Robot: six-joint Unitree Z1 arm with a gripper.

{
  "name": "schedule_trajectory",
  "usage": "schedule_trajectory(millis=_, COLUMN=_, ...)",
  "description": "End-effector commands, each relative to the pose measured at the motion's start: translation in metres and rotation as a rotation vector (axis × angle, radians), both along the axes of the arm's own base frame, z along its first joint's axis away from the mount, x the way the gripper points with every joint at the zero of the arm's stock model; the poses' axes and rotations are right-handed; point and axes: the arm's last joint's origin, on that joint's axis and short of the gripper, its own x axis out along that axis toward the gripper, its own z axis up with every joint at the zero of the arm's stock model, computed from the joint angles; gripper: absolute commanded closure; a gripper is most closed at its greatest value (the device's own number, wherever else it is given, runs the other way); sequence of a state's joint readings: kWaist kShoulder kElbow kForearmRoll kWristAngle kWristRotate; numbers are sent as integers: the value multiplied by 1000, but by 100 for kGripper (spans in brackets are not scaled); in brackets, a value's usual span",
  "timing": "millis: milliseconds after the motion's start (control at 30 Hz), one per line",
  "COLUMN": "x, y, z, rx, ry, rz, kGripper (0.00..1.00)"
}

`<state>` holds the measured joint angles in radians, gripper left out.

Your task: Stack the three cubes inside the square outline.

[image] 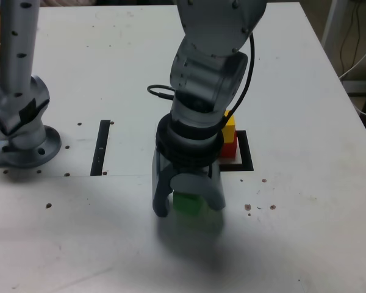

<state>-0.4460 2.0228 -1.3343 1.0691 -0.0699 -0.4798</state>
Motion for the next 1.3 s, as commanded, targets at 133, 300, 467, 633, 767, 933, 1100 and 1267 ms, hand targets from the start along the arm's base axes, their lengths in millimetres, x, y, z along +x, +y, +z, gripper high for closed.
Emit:
schedule_trajectory(millis=133, x=2, y=1, z=-3, rx=-3, ry=-23, rz=2, kGripper=36)
schedule_trajectory(millis=300, x=1, y=1, z=-4, rx=-1, ry=-32, rz=2, kGripper=40)
schedule_trajectory(millis=467, x=-1, y=3, z=-2, rx=5, ry=-28, rz=0, kGripper=47)
schedule_trajectory(millis=633, x=-1, y=4, z=1, rx=14, ry=-35, rz=-1, kGripper=55)
schedule_trajectory(millis=767, x=0, y=4, z=3, rx=19, ry=-55, rz=0, kGripper=63)
schedule_trajectory(millis=933, x=-1, y=5, z=5, rx=20, ry=-67, rz=6, kGripper=67)
schedule_trajectory(millis=1100, x=-2, y=5, z=7, rx=24, ry=-74, rz=11, kGripper=74)
schedule_trajectory(millis=1267, x=-4, y=7, z=13, rx=40, ry=-82, rz=11, kGripper=76)
